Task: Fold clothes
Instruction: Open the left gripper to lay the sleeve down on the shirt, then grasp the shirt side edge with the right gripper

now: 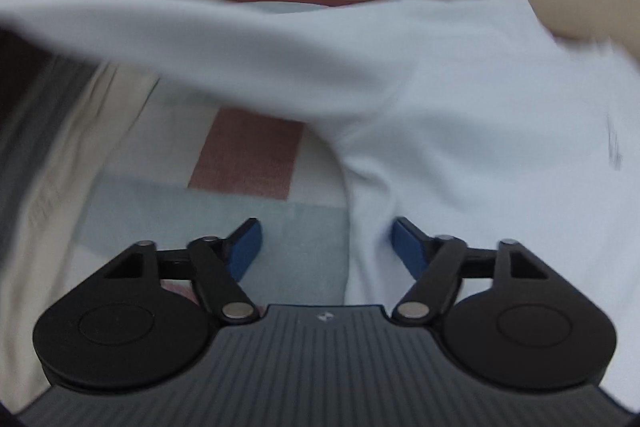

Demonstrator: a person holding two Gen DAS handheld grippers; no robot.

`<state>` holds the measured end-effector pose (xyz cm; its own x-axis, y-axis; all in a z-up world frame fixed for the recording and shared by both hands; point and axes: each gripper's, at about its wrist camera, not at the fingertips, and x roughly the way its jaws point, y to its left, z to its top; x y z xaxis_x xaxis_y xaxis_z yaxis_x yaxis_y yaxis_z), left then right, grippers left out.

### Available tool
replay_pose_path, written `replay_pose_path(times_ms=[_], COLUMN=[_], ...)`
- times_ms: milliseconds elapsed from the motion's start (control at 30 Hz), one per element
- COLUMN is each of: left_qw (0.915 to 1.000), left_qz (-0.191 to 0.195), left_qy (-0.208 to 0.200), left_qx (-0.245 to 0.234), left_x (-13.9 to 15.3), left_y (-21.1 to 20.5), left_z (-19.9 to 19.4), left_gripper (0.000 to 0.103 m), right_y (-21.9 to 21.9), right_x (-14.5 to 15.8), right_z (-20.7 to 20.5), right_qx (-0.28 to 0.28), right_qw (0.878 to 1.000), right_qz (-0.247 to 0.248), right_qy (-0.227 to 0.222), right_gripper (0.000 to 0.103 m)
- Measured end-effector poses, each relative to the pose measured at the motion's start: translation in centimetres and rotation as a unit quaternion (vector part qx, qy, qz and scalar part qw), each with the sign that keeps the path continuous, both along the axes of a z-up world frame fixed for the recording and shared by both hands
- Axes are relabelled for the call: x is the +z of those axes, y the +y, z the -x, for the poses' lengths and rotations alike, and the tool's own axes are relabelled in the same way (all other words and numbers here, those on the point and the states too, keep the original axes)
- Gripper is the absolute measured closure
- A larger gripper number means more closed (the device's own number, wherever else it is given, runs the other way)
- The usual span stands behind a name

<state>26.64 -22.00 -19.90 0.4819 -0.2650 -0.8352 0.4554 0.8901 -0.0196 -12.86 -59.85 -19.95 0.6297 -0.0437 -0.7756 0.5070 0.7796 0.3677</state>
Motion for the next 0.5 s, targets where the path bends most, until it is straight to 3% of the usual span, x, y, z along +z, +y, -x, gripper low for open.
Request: replay_pose_path(times_ms=[100, 167, 267, 300, 333, 367, 500], left_qw=[0.9994, 0.9998, 0.9999, 0.9998, 0.9997, 0.9996, 0.9987], left_qz=[0.024, 0.019, 0.012, 0.010, 0.008, 0.006, -0.003], left_qy=[0.012, 0.003, -0.007, -0.010, -0.013, -0.016, -0.027], left_qx=[0.021, 0.010, -0.007, -0.013, -0.018, -0.024, -0.044], left_x=[-0.1, -0.3, 0.0, 0.3, 0.6, 1.0, 2.2], left_y=[1.2, 1.3, 1.1, 0.9, 0.8, 0.6, 0.0], left_z=[0.4, 1.3, 2.4, 2.8, 3.1, 3.4, 4.8], left_gripper=[0.024, 0.023, 0.028, 0.047, 0.063, 0.099, 0.100], right_y=[-0.3, -0.1, 0.4, 0.7, 1.0, 1.3, 1.0], right_x=[-2.2, -3.4, -3.9, -4.1, -4.1, -4.0, -0.9], right_z=[2.0, 1.6, 0.0, -0.6, -1.1, -1.2, 2.0], right_qx=[-0.028, -0.030, -0.005, 0.006, 0.019, 0.025, -0.012], right_qw=[0.999, 0.998, 1.000, 1.000, 0.999, 0.998, 0.998], right_qz=[-0.032, -0.049, -0.003, 0.017, 0.036, 0.051, 0.049], right_qy=[0.006, 0.004, -0.017, -0.025, -0.026, -0.023, -0.026], right_gripper=[0.057, 0.057, 0.058, 0.082, 0.097, 0.098, 0.099])
